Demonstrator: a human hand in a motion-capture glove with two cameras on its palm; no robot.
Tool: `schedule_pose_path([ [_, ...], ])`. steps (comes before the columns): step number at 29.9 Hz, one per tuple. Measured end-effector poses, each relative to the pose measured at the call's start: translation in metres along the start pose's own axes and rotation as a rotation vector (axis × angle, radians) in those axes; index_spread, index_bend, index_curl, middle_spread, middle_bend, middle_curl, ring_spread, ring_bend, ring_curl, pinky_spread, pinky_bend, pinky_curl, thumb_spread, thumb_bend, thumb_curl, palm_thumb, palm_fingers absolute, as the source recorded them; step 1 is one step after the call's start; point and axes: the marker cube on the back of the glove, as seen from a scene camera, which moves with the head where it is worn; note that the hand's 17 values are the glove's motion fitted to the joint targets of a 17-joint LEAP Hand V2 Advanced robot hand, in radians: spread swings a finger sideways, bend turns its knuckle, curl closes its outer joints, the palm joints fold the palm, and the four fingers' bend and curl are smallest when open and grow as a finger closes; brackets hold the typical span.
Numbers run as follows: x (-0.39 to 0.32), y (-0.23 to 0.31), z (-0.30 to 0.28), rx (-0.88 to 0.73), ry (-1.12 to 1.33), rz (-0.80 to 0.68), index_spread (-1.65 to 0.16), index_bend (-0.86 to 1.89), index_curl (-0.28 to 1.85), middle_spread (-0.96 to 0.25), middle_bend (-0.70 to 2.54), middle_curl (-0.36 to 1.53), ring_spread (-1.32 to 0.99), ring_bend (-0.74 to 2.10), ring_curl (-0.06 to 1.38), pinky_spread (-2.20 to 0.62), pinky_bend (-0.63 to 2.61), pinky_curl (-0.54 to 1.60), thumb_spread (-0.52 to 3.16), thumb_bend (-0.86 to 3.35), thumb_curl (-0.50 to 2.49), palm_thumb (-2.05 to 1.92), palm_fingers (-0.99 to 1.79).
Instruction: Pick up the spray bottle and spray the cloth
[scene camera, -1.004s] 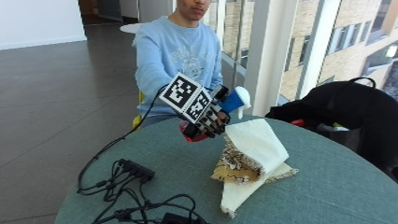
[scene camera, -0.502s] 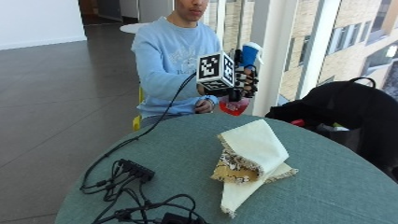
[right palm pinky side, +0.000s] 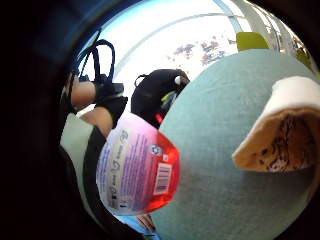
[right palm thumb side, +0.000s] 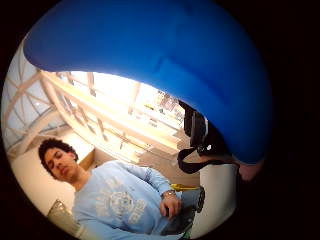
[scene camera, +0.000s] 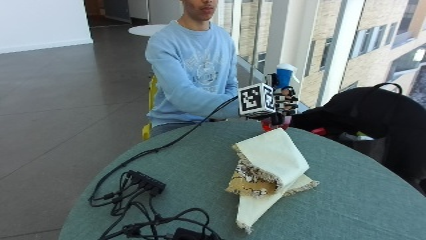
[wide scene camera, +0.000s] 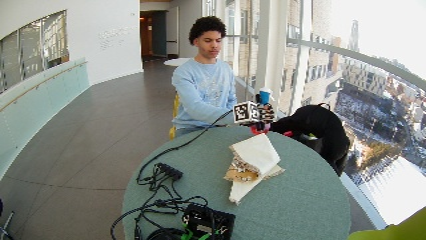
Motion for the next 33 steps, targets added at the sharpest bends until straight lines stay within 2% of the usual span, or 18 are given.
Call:
schedule_pose_path([
  [20,0.014,0.010,0.012,-0.015,-0.002,0.008,-0.26,0.11,0.25,-0.11,0.38,0.48,-0.10,0.48,0.37,0.08,0.16,0.32,0.98,-0.02,0.57,0.90,0.98],
  [27,0.011,0.027,0.003,0.003,-0.045,0.040,-0.31,-0.05,0.17,-0.10,0.40,0.48,-0.09,0.47,0.38,0.11,0.26,0.36,1.00,-0.04,0.51,0.83,0.63],
  [33,0.008,0.034,0.001,0.001,-0.066,0.046,-0.34,-0.01,0.11,-0.09,0.44,0.48,-0.07,0.46,0.37,0.10,0.30,0.37,1.01,-0.04,0.47,0.79,0.49],
])
